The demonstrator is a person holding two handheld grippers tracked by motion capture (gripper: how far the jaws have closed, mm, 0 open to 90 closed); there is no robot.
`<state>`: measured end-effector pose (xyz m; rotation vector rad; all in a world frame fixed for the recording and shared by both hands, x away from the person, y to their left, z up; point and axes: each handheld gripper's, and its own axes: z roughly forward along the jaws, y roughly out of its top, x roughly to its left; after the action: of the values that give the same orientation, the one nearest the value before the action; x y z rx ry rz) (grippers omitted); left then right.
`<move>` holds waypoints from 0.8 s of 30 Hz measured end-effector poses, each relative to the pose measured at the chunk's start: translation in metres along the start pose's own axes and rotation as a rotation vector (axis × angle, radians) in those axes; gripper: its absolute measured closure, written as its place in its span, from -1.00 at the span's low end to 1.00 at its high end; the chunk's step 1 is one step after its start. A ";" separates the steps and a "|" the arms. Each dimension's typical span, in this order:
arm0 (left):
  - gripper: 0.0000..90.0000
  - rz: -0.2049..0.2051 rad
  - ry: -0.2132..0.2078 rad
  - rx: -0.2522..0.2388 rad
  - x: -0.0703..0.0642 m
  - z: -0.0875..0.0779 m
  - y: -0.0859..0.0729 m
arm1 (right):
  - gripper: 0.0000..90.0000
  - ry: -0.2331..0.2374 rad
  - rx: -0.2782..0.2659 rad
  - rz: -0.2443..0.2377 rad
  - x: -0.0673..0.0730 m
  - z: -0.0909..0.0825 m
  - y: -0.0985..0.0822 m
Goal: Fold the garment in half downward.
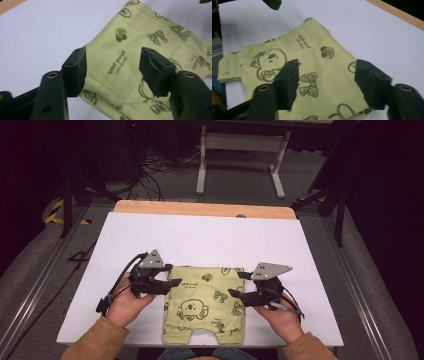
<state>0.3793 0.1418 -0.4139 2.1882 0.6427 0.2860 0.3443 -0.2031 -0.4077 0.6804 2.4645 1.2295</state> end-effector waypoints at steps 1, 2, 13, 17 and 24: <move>0.01 -0.008 0.001 0.006 0.003 0.002 0.002 | 0.01 0.003 -0.003 0.004 -0.005 0.003 0.002; 0.09 -0.021 -0.007 0.013 0.007 0.006 0.006 | 0.13 0.003 -0.001 0.006 -0.008 0.005 0.003; 0.98 -0.059 -0.008 0.061 0.031 0.045 0.021 | 0.84 -0.057 0.071 -0.010 -0.037 0.042 0.017; 0.98 -0.054 0.005 0.085 0.033 0.052 0.021 | 0.85 -0.053 0.089 0.001 -0.042 0.051 0.017; 0.86 -0.009 0.030 0.212 0.048 0.065 0.029 | 0.82 -0.022 0.083 0.000 -0.042 0.063 0.024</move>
<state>0.4563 0.1089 -0.4335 2.3860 0.7283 0.2561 0.4161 -0.1712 -0.4226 0.7119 2.5092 1.1194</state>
